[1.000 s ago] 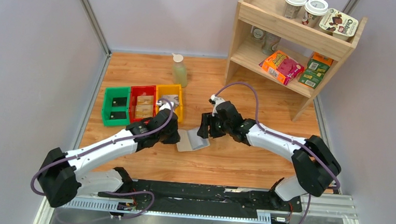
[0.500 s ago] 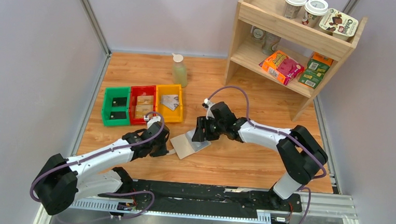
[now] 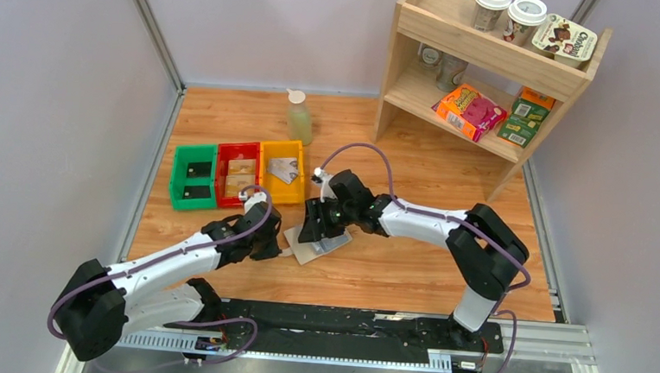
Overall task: Take the credit cards out of the card holder
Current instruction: Open the card holder at the center of the board.
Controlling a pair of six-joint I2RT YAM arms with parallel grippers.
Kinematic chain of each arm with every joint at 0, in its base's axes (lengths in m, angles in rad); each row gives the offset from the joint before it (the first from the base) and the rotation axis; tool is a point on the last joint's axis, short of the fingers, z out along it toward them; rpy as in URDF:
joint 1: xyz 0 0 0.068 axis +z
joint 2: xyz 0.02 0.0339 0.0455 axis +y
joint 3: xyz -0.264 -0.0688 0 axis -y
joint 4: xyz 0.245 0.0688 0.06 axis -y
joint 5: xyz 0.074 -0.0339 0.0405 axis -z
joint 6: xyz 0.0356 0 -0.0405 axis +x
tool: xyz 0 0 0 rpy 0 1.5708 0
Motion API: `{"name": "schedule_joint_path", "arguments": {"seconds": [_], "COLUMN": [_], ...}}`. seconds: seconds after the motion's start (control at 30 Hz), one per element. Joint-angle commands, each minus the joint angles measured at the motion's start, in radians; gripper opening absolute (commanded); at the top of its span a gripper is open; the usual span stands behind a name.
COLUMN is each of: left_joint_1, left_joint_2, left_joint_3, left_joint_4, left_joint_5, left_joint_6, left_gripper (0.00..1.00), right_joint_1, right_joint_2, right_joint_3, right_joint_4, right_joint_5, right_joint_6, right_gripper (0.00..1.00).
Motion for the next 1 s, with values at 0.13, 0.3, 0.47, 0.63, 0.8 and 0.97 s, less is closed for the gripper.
{"name": "schedule_joint_path", "arguments": {"seconds": [0.13,0.3,0.47,0.63,0.8,0.97], "left_joint_1": [0.002,0.002,0.002,0.002,0.002,-0.026], "left_joint_2": [-0.150,-0.233,-0.225,-0.165,-0.011,0.208], "left_joint_3": [0.019,0.062,0.160,0.249,0.318,0.384], "left_joint_4": [-0.085,-0.145,-0.160,-0.076,0.064,0.176], "left_joint_5": [-0.099,-0.140,-0.122,-0.065,0.038,0.113], "left_joint_6": [-0.055,-0.053,-0.015,0.020,0.033,0.030], "left_gripper": [0.34,0.54,0.59,0.60,0.60,0.54], "right_joint_1": [0.072,0.072,0.040,-0.079,-0.161,-0.208], "right_joint_2": [0.068,-0.001,-0.107,-0.182,-0.205,-0.202], "right_joint_3": [0.113,0.144,0.156,0.075,-0.003,-0.042], "right_joint_4": [-0.036,-0.124,-0.203,-0.182,-0.165,-0.124], "right_joint_5": [-0.024,0.009,0.073,0.062,0.079,0.041], "right_joint_6": [-0.014,-0.066,-0.131,-0.128,-0.138,-0.132], "right_gripper": [0.56,0.59,0.64,0.62,0.54,0.48]}}
